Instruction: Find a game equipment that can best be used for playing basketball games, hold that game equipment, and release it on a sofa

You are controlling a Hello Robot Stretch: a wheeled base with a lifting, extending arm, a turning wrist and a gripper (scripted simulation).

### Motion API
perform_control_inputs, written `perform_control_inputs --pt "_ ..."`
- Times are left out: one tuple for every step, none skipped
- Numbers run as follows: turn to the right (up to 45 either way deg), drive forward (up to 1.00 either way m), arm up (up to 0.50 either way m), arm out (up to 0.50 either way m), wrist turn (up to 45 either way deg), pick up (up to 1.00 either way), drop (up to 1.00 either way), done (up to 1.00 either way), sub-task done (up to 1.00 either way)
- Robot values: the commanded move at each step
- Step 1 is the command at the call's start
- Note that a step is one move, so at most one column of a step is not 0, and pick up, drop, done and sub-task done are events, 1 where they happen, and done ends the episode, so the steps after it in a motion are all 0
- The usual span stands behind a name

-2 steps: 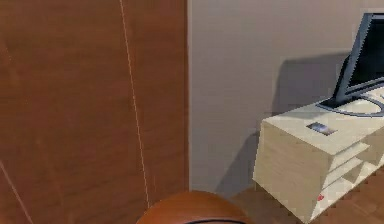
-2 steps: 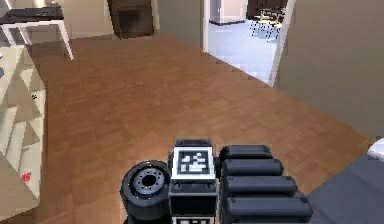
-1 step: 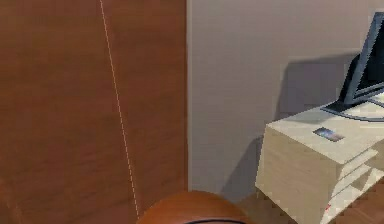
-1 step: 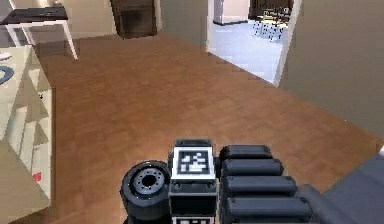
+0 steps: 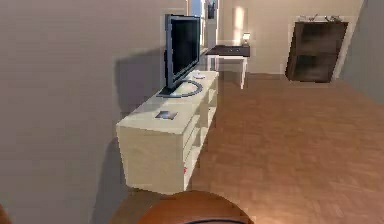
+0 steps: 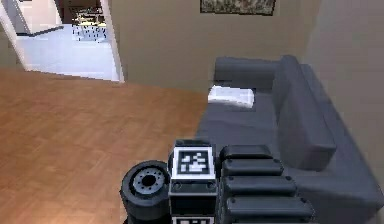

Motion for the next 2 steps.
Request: perform_control_inputs --pt "45.0 0.00 0.00 0.00 0.0 0.00 0.00 0.00 0.00" --pt "0.0 0.40 0.00 0.00 0.0 0.00 0.00 0.00 0.00"
